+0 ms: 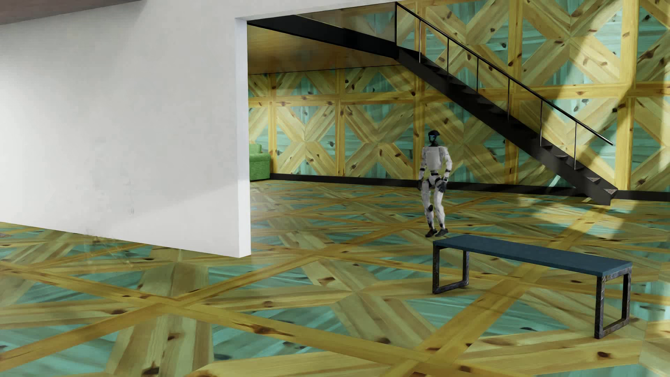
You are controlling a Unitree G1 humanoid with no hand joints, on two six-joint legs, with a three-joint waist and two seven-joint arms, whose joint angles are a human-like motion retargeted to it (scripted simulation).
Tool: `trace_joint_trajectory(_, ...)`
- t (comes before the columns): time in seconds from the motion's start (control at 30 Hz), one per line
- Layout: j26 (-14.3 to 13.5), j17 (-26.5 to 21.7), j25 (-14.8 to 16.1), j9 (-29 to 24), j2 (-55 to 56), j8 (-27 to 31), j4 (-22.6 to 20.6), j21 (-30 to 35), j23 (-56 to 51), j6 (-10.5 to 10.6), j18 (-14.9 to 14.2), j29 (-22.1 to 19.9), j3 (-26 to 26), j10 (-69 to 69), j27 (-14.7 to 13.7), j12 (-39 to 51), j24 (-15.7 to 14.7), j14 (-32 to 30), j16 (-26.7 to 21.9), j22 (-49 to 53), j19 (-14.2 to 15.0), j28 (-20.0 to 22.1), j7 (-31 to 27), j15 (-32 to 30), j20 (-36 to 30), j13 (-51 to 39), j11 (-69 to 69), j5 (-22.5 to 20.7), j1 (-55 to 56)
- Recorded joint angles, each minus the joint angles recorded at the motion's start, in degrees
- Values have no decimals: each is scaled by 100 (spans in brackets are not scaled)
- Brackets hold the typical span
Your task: Circle the corner
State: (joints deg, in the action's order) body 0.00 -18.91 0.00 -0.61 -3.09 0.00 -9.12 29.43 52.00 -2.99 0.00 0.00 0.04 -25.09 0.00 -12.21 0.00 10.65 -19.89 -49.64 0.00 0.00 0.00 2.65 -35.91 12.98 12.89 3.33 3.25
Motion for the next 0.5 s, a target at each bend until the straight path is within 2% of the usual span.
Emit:
trace_joint_trajectory(0.03, 0, -4, 0, 6, -5, 0, -10, -77, 31, 33, 0, 0, 10, -58, 0, 26, 0, -192, 11, -18, 0, 0, 0, 34, -24, 1, -7, -23, 78)
trace_joint_trajectory(0.07, 0, -22, 0, 8, 41, 0, -15, -59, 42, 55, 0, 0, 40, -109, 0, 17, 0, -266, 9, 18, 0, 0, 0, -197, -39, 21, -166, -13, 106)
trace_joint_trajectory(0.1, 0, -34, 0, -30, 11, 0, -17, 4, 15, 73, 0, 0, 39, -133, 0, -25, 0, -304, -23, 122, 0, 0, 0, 545, -74, 51, 1397, -63, 48)
trace_joint_trajectory(0.13, 0, -53, 0, 17, 108, 0, -44, -36, 59, 103, 0, 0, -114, -201, 0, -25, 0, -327, -22, 137, 0, 0, 0, 1300, -110, 93, 1460, -113, 112)
trace_joint_trajectory(0.17, 0, -65, 0, 5, 394, 0, -94, -114, -4, 91, 0, 0, -211, -266, 0, -52, 0, -303, -41, 235, 0, 0, 0, 1407, -92, 138, 1782, -102, 121)
trace_joint_trajectory(0.2, 0, -69, 0, -185, 757, 0, -168, -207, -71, 18, 0, 0, -186, -268, 0, -58, 0, -259, -110, 416, 0, 0, 0, 1474, -4, 163, 2463, -30, -103)
trace_joint_trajectory(0.27, 0, -36, 0, -431, 1464, 0, -206, -372, -177, -31, 0, 0, -459, -355, 0, 44, 0, -18, -180, 635, 0, 0, 0, 1591, 93, 233, 3873, 51, -366)
trace_joint_trajectory(0.3, 0, -23, 0, -485, 1846, 0, -203, -385, -234, -64, 0, 0, -647, -292, 0, 62, 0, 221, -232, 890, 0, 0, 0, 1566, 138, 276, 4321, 92, -536)
trace_joint_trajectory(0.33, 0, -49, 0, -530, 2223, 0, -116, -272, -199, 26, 0, 0, -773, -181, 0, 226, 0, 472, -205, 895, 0, 0, 0, 1504, 60, 310, 4376, 25, -697)
trace_joint_trajectory(0.37, 0, -108, 0, -481, 2453, 0, 56, -370, -199, 168, 0, 0, -1149, -108, 0, 287, 0, 639, -37, 834, 0, 0, 0, 1470, 265, 419, 4160, 34, -809)
trace_joint_trajectory(0.4, 0, -94, 0, -481, 2815, 0, 54, -371, -154, 129, 0, 0, -1223, 32, 0, 246, 0, 890, -178, 1210, 0, 0, 0, 1280, 355, 503, 3943, 112, -1035)
trace_joint_trajectory(0.43, 0, -153, 0, -526, 3034, 0, 104, -198, -36, 178, 0, 0, -1269, 166, 0, 442, 0, 1221, -174, 1173, 0, 0, 0, 990, 138, 527, 3617, 141, -1331)
trace_joint_trajectory(0.5, 0, -112, 0, -623, 3464, 0, 149, -211, 188, 165, 0, 0, -1381, 215, 0, 575, 0, 1697, -228, 1300, 0, 0, 0, 521, 117, 554, 2978, 267, -1737)
